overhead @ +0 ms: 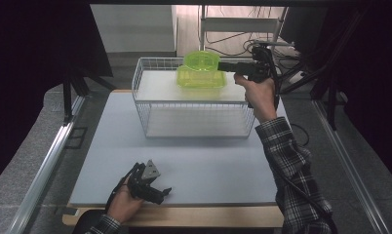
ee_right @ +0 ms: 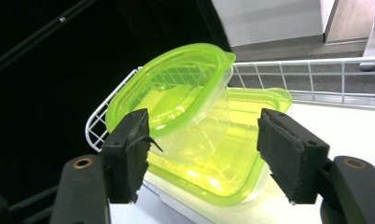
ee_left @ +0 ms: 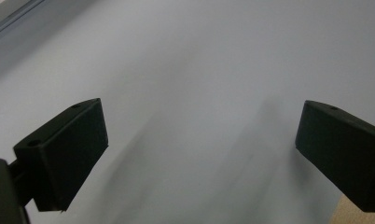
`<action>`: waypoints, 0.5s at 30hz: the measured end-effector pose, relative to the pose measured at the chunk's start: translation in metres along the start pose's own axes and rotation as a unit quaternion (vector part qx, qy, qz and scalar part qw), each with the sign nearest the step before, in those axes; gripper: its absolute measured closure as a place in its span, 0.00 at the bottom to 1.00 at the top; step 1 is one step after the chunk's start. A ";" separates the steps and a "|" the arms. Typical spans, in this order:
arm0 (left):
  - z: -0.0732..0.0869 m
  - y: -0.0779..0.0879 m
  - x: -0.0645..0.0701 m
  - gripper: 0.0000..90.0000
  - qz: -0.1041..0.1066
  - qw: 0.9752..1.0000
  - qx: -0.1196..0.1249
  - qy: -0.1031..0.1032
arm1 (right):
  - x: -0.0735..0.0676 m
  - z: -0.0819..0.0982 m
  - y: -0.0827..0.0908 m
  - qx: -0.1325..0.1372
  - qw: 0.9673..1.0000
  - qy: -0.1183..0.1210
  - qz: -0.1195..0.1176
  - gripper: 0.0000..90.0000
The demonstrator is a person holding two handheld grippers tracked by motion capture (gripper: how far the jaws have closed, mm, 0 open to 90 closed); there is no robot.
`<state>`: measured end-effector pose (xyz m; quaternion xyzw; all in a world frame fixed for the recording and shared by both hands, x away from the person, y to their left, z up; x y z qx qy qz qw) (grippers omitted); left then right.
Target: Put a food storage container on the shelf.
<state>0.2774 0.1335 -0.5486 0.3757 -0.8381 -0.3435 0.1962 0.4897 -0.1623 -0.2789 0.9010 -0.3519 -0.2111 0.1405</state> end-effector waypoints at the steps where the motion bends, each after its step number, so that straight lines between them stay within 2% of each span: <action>1: 0.000 0.000 0.000 0.03 0.000 1.000 0.000 0.000 | 0.000 0.000 0.000 0.000 1.000 0.000 0.000 0.37; 15: 0.000 -0.001 0.000 0.03 0.001 1.000 -0.001 0.001 | -0.001 0.020 0.007 -0.015 1.000 0.026 -0.002 0.26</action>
Point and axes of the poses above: each handheld gripper's, and its own axes: y roughly backward along the jaws, z roughly out of its underside, x roughly to its right, the point moved 2 cm from there along -y, roughly forward along the jaws, and after that the axes turned 10 degrees about y, right-handed, at the moved point
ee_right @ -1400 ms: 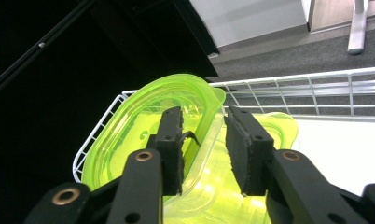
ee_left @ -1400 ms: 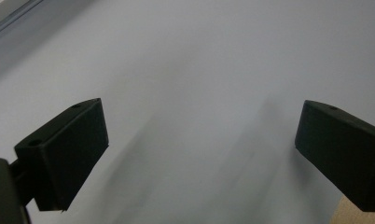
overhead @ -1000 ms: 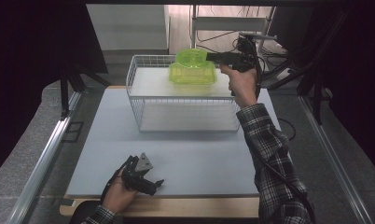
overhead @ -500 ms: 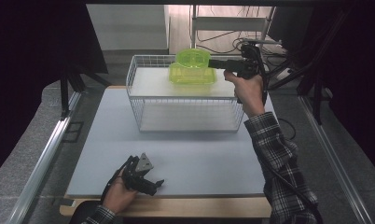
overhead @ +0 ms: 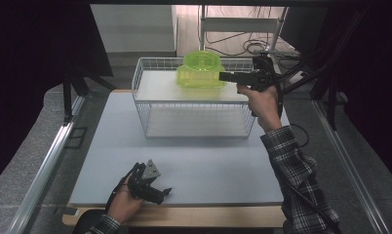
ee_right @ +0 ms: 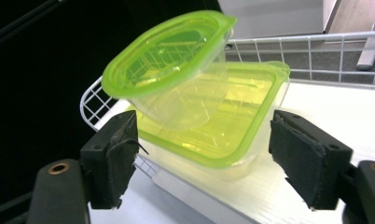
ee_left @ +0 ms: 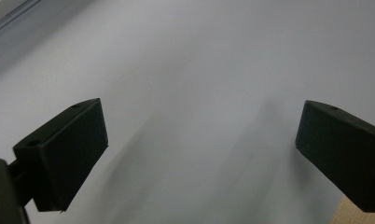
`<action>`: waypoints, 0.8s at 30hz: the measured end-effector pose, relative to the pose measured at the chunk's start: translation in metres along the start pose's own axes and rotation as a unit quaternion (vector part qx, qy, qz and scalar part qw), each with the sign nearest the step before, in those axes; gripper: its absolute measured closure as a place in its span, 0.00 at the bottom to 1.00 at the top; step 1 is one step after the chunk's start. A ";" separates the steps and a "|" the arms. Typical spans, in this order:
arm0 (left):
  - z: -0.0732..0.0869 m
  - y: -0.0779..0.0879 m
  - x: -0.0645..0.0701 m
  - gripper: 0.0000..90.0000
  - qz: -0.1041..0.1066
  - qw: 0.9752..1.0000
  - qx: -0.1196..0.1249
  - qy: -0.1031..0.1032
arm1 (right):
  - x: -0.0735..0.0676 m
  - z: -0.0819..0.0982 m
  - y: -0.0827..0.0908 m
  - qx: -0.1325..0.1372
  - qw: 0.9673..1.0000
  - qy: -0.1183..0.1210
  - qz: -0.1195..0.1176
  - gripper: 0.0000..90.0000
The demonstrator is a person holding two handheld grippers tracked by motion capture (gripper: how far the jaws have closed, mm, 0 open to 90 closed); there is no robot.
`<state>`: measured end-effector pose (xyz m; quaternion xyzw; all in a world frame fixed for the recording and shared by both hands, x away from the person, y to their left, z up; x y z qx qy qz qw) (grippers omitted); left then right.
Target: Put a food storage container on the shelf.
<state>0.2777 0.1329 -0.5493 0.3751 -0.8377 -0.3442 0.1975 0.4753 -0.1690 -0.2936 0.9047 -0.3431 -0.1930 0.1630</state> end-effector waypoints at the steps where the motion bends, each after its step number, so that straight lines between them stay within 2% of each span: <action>1: 0.000 0.000 0.000 0.02 0.000 1.000 -0.001 -0.001 | 0.000 0.003 0.000 0.000 1.000 0.003 -0.002 0.25; 6: 0.000 0.000 0.000 0.02 0.000 1.000 -0.003 -0.004 | 0.001 0.010 0.001 -0.003 1.000 0.005 -0.006 0.23; 15: 0.000 -0.001 0.000 0.02 0.001 1.000 -0.002 -0.002 | -0.002 0.023 0.003 -0.014 0.999 0.031 0.000 0.16; 19: 0.000 -0.001 0.000 0.02 0.001 1.000 -0.002 -0.002 | -0.004 0.027 0.003 -0.016 0.999 0.035 -0.003 0.14; 24: 0.000 -0.001 0.001 0.02 0.001 1.000 -0.003 -0.003 | -0.006 0.034 0.004 -0.025 0.998 0.053 -0.002 0.11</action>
Point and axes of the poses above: each handheld gripper's, and its own axes: y roughly backward along the jaws, z roughly out of its underside, x roughly to its right, the point moved 2 cm from there along -y, roughly forward along the jaws, and after that the axes turned 10 degrees about y, right-handed, at the moved point
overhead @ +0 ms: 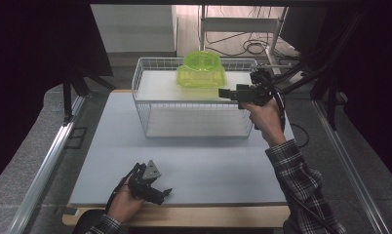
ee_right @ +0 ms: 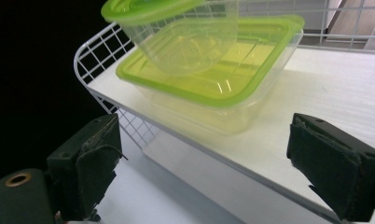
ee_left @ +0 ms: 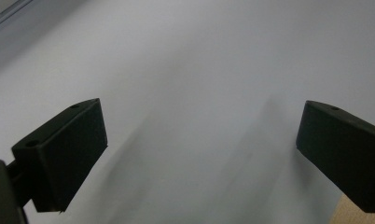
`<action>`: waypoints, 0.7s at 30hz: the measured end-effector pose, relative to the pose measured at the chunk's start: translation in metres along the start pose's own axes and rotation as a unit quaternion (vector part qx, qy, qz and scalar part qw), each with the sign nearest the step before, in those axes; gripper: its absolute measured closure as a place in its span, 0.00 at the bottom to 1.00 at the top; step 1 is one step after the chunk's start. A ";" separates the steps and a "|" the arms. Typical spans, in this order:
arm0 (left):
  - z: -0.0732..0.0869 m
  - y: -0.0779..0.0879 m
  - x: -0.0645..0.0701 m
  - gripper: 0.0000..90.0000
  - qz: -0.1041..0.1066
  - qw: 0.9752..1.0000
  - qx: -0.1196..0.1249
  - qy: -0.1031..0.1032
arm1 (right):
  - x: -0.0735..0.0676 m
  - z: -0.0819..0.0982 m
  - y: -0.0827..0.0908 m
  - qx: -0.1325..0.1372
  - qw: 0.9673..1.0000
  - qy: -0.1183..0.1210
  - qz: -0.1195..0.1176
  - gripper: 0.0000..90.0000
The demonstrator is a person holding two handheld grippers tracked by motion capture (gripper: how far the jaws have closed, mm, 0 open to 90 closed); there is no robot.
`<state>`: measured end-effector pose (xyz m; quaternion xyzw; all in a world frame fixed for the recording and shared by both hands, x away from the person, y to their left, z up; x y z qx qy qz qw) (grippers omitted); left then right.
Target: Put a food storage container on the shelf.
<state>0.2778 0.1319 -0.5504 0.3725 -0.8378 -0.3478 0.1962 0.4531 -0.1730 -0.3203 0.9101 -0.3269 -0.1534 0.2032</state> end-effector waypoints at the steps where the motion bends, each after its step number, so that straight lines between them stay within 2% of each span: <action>1: 0.000 0.000 0.000 0.02 0.000 1.000 0.000 0.000 | -0.001 0.003 0.000 -0.001 1.000 0.004 -0.002 0.10; 10: 0.000 0.000 0.001 0.02 0.001 1.000 -0.002 -0.001 | -0.001 0.015 0.004 -0.001 1.000 0.013 -0.005 0.08; 21: 0.000 -0.001 0.001 0.02 0.000 1.000 -0.002 -0.002 | -0.006 0.030 0.008 -0.006 0.999 0.036 0.002 0.07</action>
Point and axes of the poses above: each handheld gripper's, and its own axes: y roughly backward along the jaws, z roughly out of its underside, x roughly to its right, the point moved 2 cm from there along -y, roughly forward along the jaws, and after that the axes turned 10 degrees about y, right-handed, at the moved point
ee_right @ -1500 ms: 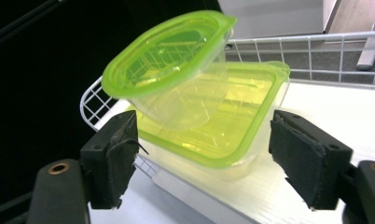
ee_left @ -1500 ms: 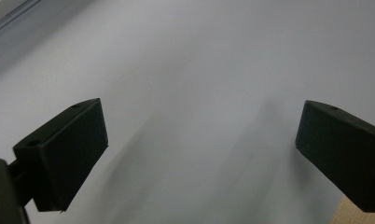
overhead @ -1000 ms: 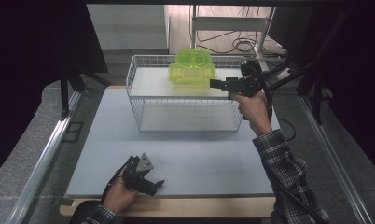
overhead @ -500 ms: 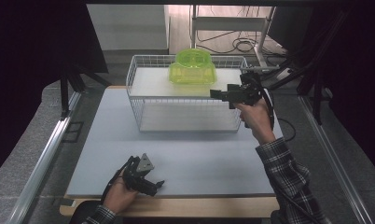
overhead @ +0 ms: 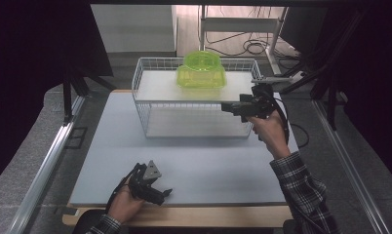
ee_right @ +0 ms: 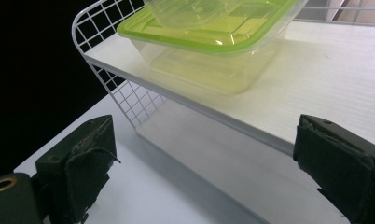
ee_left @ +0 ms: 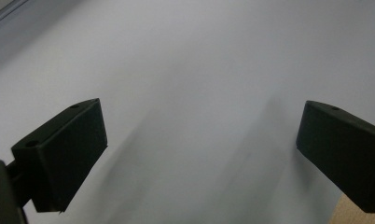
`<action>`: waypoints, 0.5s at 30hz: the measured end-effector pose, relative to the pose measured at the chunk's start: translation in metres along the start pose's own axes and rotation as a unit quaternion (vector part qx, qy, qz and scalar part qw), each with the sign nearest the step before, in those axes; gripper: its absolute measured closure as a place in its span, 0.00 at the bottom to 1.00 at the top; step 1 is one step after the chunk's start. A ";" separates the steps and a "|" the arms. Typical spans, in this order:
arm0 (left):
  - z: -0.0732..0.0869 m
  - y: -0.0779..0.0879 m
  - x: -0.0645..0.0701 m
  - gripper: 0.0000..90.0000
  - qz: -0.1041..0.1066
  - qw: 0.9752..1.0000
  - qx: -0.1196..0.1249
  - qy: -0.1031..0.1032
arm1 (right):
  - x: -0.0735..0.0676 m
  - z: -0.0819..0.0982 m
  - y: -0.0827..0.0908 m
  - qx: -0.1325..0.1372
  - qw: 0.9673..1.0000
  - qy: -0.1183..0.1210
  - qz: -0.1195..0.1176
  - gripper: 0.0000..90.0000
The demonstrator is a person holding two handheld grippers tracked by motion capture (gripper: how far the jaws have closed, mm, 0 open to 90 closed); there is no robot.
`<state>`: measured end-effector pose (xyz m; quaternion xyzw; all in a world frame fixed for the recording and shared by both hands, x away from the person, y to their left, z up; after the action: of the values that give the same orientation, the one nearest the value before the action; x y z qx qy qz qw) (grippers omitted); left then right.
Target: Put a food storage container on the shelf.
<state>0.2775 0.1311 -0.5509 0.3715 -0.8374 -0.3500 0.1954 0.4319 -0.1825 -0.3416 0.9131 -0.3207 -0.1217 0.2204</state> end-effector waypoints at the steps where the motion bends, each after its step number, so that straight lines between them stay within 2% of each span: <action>1: 0.000 0.000 0.000 0.02 0.000 1.000 0.000 0.000 | -0.001 0.001 0.000 -0.001 1.000 0.001 0.000 0.07; 5: 0.000 0.000 0.000 0.02 0.000 1.000 0.000 -0.001 | -0.004 0.006 0.000 -0.006 1.000 0.011 0.004 0.06; 8: -0.001 0.002 0.000 0.02 0.003 1.000 0.010 -0.003 | -0.007 0.012 -0.001 -0.009 1.000 0.017 0.005 0.06; 15: -0.001 0.002 0.000 0.02 0.003 1.000 0.010 -0.004 | -0.010 0.021 -0.003 -0.014 0.999 0.035 0.018 0.06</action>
<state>0.2771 0.1313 -0.5485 0.3696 -0.8429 -0.3420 0.1895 0.4182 -0.1808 -0.3607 0.9077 -0.3270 -0.0901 0.2469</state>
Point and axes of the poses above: each handheld gripper's, and its own axes: y roughly backward along the jaws, z roughly out of its underside, x roughly to its right, the point moved 2 cm from there along -y, roughly forward along the jaws, and after that the axes turned 10 degrees about y, right-handed, at the moved point
